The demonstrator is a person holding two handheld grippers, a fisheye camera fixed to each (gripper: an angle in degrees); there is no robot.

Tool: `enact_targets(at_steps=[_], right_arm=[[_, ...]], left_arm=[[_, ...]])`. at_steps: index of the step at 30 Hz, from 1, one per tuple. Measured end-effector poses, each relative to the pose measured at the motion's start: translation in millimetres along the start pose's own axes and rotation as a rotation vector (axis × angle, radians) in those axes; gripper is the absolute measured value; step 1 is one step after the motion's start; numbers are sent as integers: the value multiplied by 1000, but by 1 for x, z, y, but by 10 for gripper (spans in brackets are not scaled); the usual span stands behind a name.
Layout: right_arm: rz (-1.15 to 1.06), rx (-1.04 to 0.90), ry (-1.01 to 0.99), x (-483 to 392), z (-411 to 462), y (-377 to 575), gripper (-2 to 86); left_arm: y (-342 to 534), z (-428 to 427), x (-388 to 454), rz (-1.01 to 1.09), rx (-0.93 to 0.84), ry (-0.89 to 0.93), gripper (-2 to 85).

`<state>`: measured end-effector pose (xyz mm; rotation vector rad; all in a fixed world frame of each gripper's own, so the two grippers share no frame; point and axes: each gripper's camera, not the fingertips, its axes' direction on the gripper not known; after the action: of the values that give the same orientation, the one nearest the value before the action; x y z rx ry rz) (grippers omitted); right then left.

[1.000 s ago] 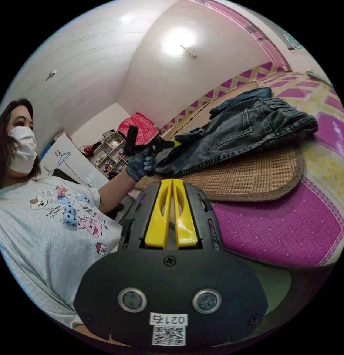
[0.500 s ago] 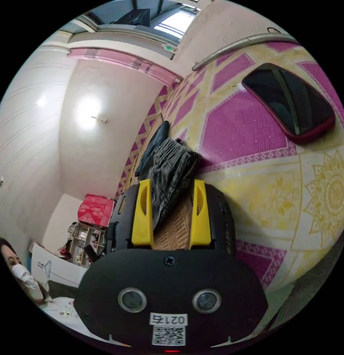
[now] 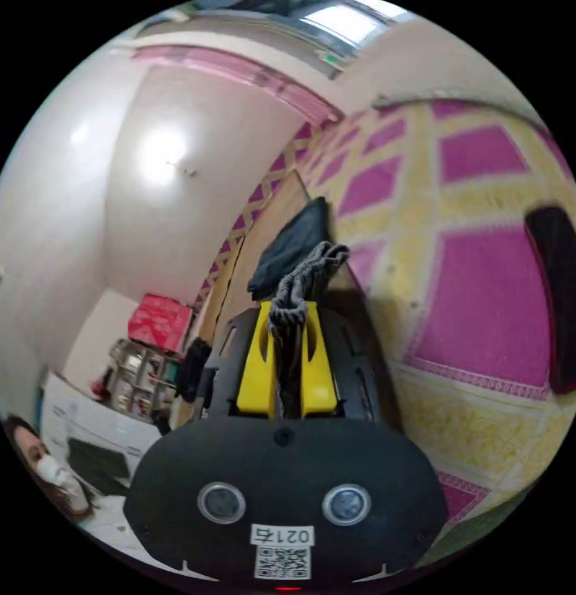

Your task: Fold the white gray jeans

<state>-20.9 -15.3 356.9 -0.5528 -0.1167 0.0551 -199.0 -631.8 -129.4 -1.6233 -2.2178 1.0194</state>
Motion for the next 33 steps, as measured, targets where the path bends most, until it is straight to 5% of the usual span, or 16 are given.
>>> enact_targets(at_steps=[6, 12, 16, 21, 26, 31, 33], right_arm=[[-659, -7, 212, -252, 73, 63, 53], [-1028, -229, 196, -380, 249, 197, 49], [-1061, -526, 295, -362, 379, 267, 47], [-1005, -346, 261, -384, 352, 266, 50], [-1039, -534, 333, -371, 412, 301, 67], [-833, -716, -139, -351, 354, 242, 83], [-781, -671, -146, -323, 314, 212, 76]], left_arm=[[6, -37, -9, -6, 38, 55, -10], [18, -73, -21, -29, 69, 97, -10], [31, -94, -42, -80, 38, 84, -10], [47, -135, -64, -124, 68, 46, -10], [17, -159, -68, -86, 193, 77, -9], [-34, -159, -63, 0, 177, 93, -9], [-55, -158, -58, 52, 165, 80, -8]])
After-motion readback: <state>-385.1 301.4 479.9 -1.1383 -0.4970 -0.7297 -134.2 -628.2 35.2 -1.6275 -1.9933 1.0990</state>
